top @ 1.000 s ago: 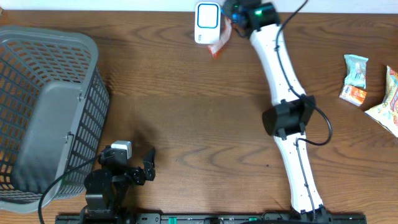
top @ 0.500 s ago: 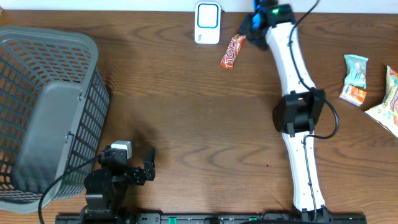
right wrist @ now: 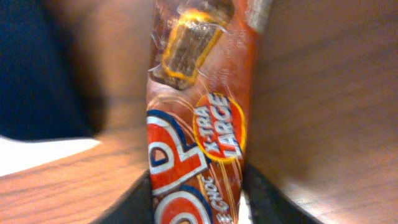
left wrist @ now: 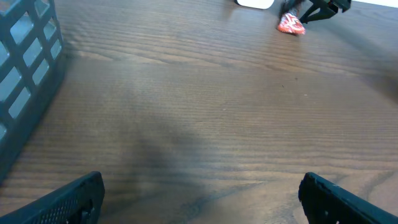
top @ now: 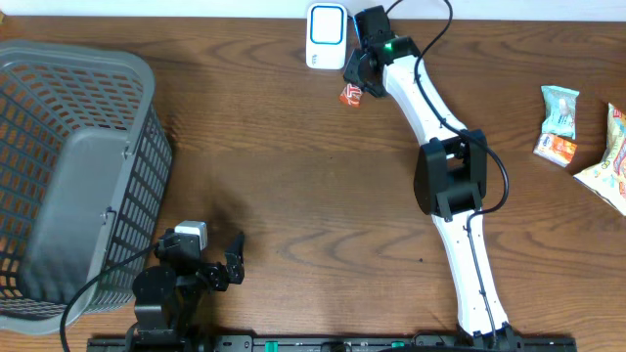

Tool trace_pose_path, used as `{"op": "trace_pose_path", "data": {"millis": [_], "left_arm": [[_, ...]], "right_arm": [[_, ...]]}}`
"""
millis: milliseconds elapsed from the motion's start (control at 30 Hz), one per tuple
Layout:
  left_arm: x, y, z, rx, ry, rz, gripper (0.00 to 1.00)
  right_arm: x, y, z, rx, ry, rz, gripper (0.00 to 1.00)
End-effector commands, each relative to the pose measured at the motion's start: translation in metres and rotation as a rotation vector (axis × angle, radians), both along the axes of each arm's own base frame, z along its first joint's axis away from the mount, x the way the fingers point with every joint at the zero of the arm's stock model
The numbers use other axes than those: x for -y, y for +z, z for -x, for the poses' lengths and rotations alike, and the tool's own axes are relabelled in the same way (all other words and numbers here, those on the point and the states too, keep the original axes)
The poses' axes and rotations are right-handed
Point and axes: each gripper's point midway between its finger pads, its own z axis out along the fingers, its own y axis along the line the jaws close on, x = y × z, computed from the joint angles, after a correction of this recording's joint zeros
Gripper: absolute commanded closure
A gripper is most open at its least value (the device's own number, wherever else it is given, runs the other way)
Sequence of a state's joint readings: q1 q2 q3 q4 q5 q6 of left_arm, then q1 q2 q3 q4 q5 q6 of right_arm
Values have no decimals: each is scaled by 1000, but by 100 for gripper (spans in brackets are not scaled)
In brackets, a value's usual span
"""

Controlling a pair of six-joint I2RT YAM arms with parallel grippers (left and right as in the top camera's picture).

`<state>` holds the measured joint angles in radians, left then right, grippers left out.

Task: Scan the item barcode
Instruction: 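Carry the candy bar to the far right pile and release it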

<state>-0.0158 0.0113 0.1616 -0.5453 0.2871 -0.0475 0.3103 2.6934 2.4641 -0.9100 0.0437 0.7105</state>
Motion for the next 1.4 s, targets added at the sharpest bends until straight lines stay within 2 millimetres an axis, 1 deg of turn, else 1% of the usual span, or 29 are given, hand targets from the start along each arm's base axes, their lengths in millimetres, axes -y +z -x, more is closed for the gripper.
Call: {"op": "trace_pose_path", "data": {"millis": [0, 33, 67, 100, 167, 233, 333, 400, 433, 467, 533, 633, 700, 733, 767, 800, 867, 933, 967, 1000, 1033, 1067, 1100, 1133, 1167, 1267, 1300, 1333, 1367], "left_arm": [[1, -6, 2, -18, -12, -3, 0], [1, -6, 2, -18, -12, -3, 1], [1, -6, 2, -18, -12, -3, 0], [1, -6, 2, -18, -12, -3, 0], [1, -6, 2, -17, -12, -3, 0], [1, -6, 2, -17, -12, -3, 0], [1, -6, 2, -17, -12, -3, 0], [1, -6, 2, -17, -12, -3, 0], [1, -6, 2, -17, -12, -3, 0], [1, -6, 2, -17, -12, -3, 0], [1, -6, 2, -17, -12, -3, 0], [1, -6, 2, -18, -12, -3, 0], [1, -6, 2, -18, -12, -3, 0], [1, -6, 2, -18, -11, -3, 0], [1, -6, 2, -18, -11, -3, 0], [1, -7, 2, -18, -12, -3, 0], [1, -6, 2, -17, -12, -3, 0], [1, -7, 2, -18, -12, -3, 0], [1, -6, 2, -18, -11, -3, 0], [1, -6, 2, -18, -11, -3, 0], [1, -6, 2, -17, -12, -3, 0], [1, -7, 2, -18, -11, -3, 0], [1, -6, 2, -18, -12, -3, 0], [1, -7, 2, -18, -12, -3, 0], [1, -6, 2, -18, -12, -3, 0], [1, -6, 2, -17, -12, -3, 0], [1, -6, 2, -17, -12, -3, 0], [1, -6, 2, -17, -12, -3, 0], [1, -6, 2, -17, -12, -3, 0]], "right_arm": [[25, -38, 24, -116, 26, 121, 81], [30, -39, 28, -136, 41, 134, 91], [37, -41, 32, -159, 48, 145, 97], [44, -42, 36, -183, 50, 154, 99], [62, -41, 45, -238, 47, 172, 99], [88, -34, 55, -294, 18, 194, 99], [138, -13, 68, -351, -80, 249, 99], [177, 8, 74, -363, -157, 298, 99], [202, 21, 76, -359, -188, 327, 99], [213, 27, 76, -354, -187, 340, 99], [245, 43, 75, -340, -126, 376, 99], [290, 51, 77, -353, 2, 437, 99], [330, 54, 88, -389, -51, 507, 99], [346, 53, 93, -404, -79, 518, 99], [359, 52, 98, -412, -102, 511, 99], [367, 51, 101, -412, -125, 488, 99], [374, 46, 104, -391, -150, 366, 98], [379, 46, 107, -373, -165, 279, 91], [381, 48, 110, -366, -174, 249, 90], [384, 52, 112, -359, -182, 231, 84], [388, 57, 114, -349, -193, 220, 74], [390, 63, 114, -334, -201, 209, 62], [392, 71, 114, -314, -207, 195, 53], [392, 81, 114, -288, -212, 179, 44], [391, 93, 113, -257, -222, 160, 38], [379, 143, 109, -135, -241, 97, 34], [373, 164, 109, -87, -239, 80, 16], [368, 184, 111, -44, -241, 69, 7], [362, 206, 114, -3, -251, 62, 7]]}}
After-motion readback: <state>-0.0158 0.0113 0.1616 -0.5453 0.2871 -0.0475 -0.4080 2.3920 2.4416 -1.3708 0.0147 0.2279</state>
